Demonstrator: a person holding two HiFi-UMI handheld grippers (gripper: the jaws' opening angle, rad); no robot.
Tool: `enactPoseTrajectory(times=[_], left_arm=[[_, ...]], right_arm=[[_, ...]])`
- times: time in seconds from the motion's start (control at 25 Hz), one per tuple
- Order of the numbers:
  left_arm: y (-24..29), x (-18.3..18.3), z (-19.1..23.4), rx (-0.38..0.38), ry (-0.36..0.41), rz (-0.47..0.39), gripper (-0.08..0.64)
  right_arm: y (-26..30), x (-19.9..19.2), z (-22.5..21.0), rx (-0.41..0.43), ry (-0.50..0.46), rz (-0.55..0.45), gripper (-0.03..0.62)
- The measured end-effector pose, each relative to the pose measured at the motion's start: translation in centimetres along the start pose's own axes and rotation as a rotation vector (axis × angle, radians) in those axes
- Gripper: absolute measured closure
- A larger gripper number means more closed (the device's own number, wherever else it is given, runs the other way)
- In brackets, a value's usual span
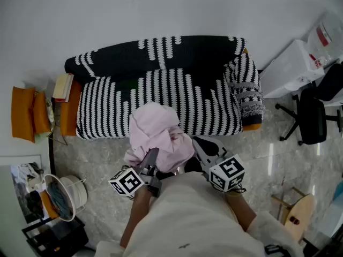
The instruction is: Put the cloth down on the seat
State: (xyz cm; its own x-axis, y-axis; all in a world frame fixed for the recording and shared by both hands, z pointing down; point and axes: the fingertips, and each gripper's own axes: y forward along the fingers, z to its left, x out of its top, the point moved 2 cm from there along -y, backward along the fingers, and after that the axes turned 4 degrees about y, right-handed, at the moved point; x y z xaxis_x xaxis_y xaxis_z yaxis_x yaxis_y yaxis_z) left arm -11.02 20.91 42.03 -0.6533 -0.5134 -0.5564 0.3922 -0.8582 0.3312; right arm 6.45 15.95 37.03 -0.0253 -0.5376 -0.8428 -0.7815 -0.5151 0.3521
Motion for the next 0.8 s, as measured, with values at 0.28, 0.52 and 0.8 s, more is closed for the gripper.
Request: enactPoseTrajectory(times=[0.28, 0.52, 0.8], left_arm=[[0.1, -0.2, -0.4, 0.019, 0.011, -0.012, 0.38], [0.3, -0.9, -0.9, 0.032, 0.033, -0.006, 0.379], [0.8, -1.7, -1.4, 0.052, 0.019, -0.014, 0.379]], right_arm=[[-0.4, 0.2, -0.6, 0.005, -0.006, 0.005, 0.586], [-1.0, 0.0, -1.1, 0.008, 0.037, -0.014, 0.584], [-2.0, -0.4, -2.6, -0.004, 0.061, -0.005, 0.584]])
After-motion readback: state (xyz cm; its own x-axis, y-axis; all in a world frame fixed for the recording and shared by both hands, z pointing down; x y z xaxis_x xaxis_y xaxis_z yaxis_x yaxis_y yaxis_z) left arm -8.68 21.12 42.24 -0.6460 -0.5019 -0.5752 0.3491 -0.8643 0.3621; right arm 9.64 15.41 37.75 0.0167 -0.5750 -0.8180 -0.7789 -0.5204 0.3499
